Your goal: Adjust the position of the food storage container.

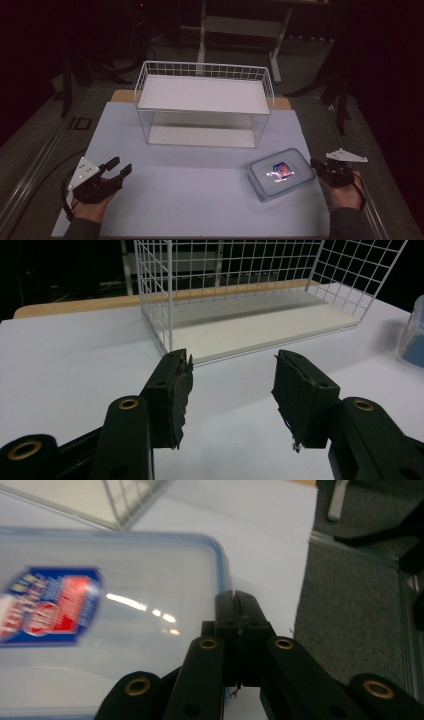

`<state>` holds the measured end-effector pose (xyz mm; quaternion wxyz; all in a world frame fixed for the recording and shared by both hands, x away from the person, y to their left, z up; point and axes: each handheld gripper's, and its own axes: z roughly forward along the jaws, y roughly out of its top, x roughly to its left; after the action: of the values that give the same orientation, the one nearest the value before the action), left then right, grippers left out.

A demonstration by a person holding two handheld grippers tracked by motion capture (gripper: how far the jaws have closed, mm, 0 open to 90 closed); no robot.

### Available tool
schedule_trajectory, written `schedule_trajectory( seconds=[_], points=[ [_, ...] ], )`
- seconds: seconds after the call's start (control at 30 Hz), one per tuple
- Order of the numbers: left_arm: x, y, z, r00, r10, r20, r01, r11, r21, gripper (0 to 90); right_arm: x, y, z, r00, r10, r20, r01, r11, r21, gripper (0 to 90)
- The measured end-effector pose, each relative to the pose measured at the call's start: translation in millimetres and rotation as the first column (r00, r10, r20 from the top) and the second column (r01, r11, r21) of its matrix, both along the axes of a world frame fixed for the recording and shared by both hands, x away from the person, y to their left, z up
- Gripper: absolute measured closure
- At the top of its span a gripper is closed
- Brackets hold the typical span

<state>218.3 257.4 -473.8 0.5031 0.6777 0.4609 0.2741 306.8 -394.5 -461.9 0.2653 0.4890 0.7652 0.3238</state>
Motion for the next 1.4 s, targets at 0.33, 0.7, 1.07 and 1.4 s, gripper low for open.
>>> schedule_trajectory(
  seconds=[0.33, 0.7, 1.07, 1.4],
  points=[
    [1.1, -1.7, -1.1, 1.0, -0.003, -0.006, 0.003, 1.0, 0.007, 47.7, -7.1, -16.4, -18.0, 0.9977, -0.052, -0.043, 0.053, 0.998, 0.034, 90.0],
    [1.4, -2.7, -1.4, 0.9999, -0.006, -0.011, 0.006, 0.9999, 0.015, 47.7, -17.6, 17.4, -17.8, 0.9941, 0.09, -0.06, -0.089, 0.996, 0.023, 89.9],
    [1.4, -3.5, -1.4, 0.9999, -0.006, -0.01, 0.007, 0.9998, 0.016, 47.6, -29.5, 94.2, -17.0, 0.9467, 0.317, -0.058, -0.317, 0.948, 0.008, 89.9],
    [1.7, -6.1, -1.7, 0.9998, -0.018, -0.013, 0.018, 0.9995, 0.027, 47.6, -26.3, 147.6, -16.2, 0.9045, 0.423, -0.05, -0.423, 0.906, 0.014, 89.9]
  ],
)
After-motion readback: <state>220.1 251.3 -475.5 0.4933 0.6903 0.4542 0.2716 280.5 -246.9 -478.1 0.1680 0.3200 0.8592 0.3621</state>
